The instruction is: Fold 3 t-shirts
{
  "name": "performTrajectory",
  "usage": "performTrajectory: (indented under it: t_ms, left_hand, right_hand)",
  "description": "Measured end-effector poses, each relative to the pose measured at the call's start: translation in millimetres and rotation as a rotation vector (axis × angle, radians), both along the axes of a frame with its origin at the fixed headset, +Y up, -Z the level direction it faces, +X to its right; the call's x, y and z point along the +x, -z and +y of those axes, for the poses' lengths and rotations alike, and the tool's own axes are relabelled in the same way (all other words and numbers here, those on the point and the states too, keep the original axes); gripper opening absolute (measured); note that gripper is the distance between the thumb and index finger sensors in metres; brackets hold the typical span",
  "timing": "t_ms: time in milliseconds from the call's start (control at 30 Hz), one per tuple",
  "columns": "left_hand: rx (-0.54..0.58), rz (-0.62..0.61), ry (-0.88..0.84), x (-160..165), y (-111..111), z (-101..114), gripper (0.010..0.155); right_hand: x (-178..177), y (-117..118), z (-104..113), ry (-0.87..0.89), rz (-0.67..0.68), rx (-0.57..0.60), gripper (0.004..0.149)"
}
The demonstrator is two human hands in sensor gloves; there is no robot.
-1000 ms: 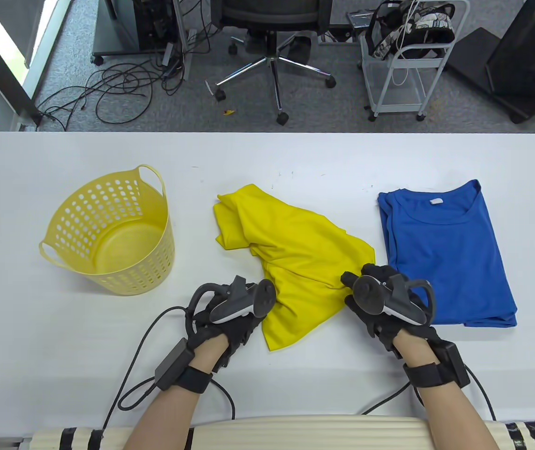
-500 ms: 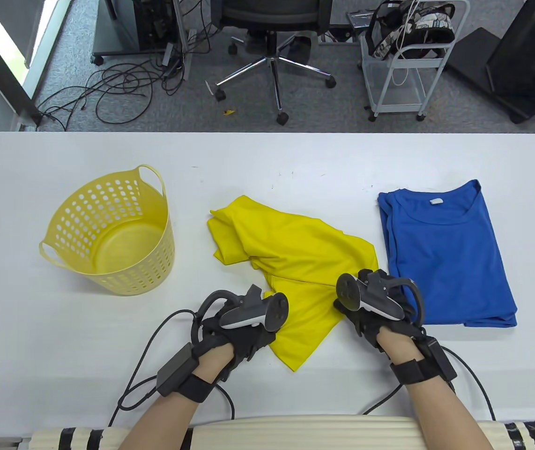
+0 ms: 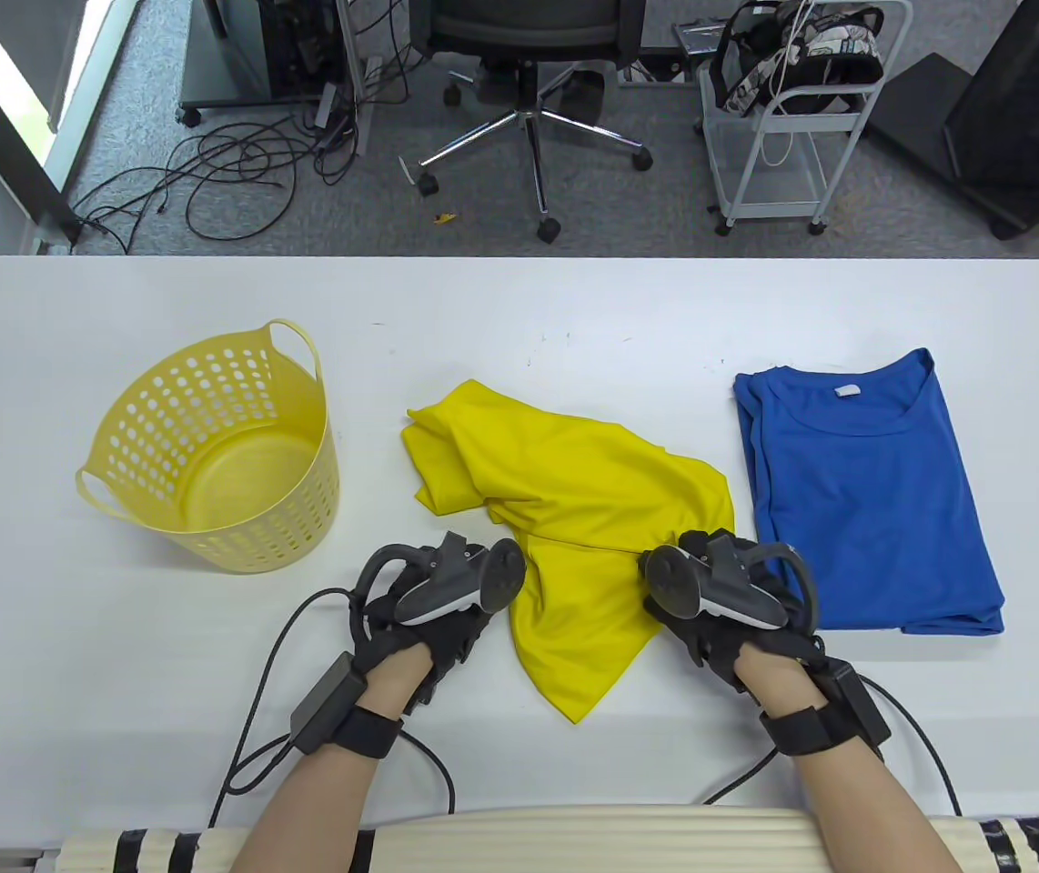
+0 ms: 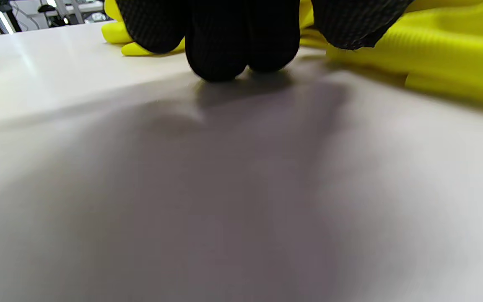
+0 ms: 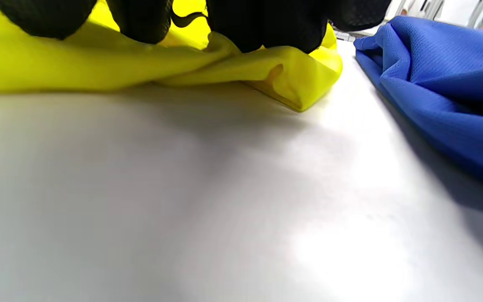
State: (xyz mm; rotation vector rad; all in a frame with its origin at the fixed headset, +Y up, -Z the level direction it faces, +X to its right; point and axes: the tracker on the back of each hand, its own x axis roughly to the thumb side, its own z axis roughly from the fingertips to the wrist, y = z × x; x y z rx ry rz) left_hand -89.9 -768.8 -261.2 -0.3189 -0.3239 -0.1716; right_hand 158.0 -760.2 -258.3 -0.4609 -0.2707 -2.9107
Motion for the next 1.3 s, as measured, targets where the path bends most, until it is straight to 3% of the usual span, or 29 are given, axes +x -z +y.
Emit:
performTrajectory:
  t_ms: [100, 333, 567, 633, 767, 933, 1300]
  left_hand:
    - [0.018, -0.028, 0.049, 8, -1, 0, 0.05]
    - [-0.057, -0.053, 0.05, 10, -7, 4, 0.05]
    - [-0.038, -0.107, 0.066, 11, -13, 3, 0.051]
    - [0.011, -0.122, 0.038, 9, -12, 3, 0.057]
    - [-0.004, -0.122, 0.02, 9, -10, 1, 0.073]
    - [0.009, -0.129, 0.053, 17, -11, 0, 0.059]
    - [0.084, -0.118, 0.017, 26, -10, 0, 0.046]
  right_hand:
    - [2, 3, -1, 0.012, -0.03, -0.008, 0.05]
    - [21, 18, -10, 0.0, -0.173, -0.031, 0.051]
    - [26, 18, -8, 0.027, -0.168, -0.001, 0.051]
    - [28, 16, -3, 0.057, -0.158, 0.022, 0.051]
    - [31, 13, 3, 0.108, -0.158, 0.033, 0.052]
    - [33, 13, 4, 0.117, -0.154, 0.034, 0.052]
    - [37, 12, 5, 0.143, -0.167, 0.033, 0.052]
